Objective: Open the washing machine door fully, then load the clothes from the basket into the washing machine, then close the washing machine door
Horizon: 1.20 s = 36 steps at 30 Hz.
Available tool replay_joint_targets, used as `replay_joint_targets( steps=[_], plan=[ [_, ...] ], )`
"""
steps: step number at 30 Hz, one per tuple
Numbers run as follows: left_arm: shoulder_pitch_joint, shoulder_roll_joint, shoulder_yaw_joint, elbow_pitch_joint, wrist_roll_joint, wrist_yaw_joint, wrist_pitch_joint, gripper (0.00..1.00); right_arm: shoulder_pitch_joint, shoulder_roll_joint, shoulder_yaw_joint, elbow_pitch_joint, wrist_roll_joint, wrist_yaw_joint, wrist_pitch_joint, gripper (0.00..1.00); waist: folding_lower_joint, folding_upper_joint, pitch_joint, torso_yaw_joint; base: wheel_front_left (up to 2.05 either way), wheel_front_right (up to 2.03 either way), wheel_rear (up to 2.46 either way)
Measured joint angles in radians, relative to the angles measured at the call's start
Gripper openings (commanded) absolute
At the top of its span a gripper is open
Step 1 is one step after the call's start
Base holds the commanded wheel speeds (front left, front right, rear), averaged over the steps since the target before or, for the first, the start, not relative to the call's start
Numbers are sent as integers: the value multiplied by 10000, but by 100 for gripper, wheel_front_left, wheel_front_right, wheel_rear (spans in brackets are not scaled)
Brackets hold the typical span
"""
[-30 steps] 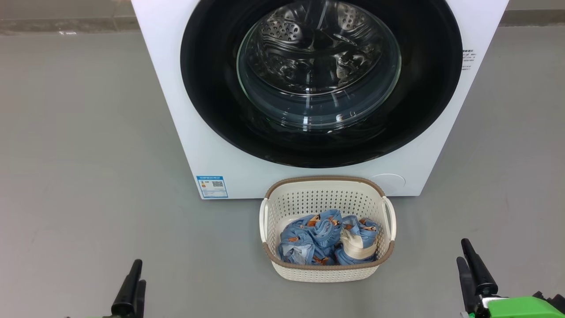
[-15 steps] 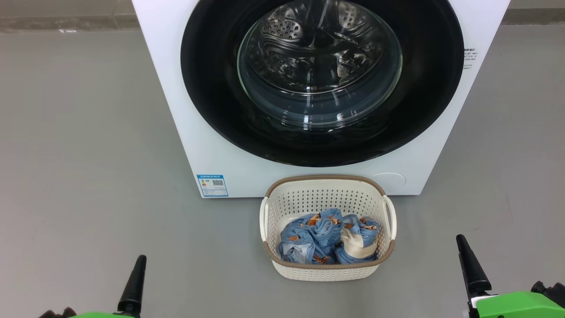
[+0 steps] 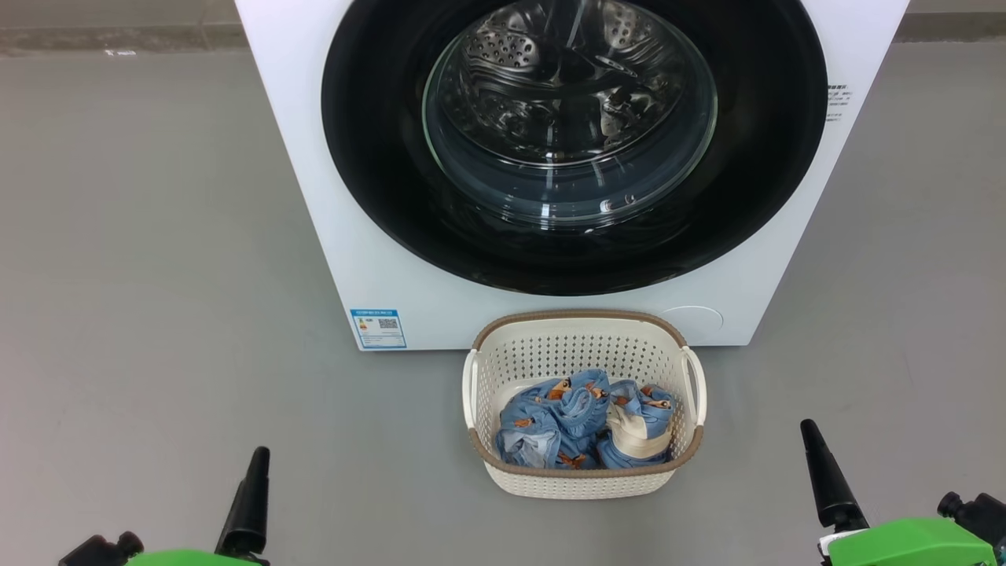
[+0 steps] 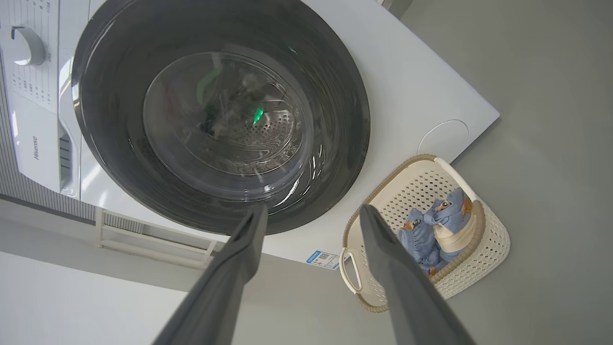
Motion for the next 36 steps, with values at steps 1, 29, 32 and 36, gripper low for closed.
replay_joint_targets(
  steps=[1, 29, 32, 36],
  plan=[
    [0, 0, -15, -25, 102, 0, -42, 100, 13, 0, 10, 2, -88, 0, -40, 100, 0, 0, 4, 1, 0, 0, 0],
    [0, 52, -148, -359, 3400, -4, -736, 100, 169, -115, 295, -46, -3010, 0, -757, 100, 0, 0, 87, 1, 0, 0, 0],
    [3, 52, -167, -366, 3768, -10, -800, 100, 172, -125, 318, -48, -3275, 0, -826, 100, 0, -1, 63, -6, 0, 0, 0],
    [8, 52, -213, -401, 4196, -12, -915, 100, 177, -142, 343, -61, -3733, 0, -943, 100, 0, -1, 35, -16, 0, 0, 0]
  ],
)
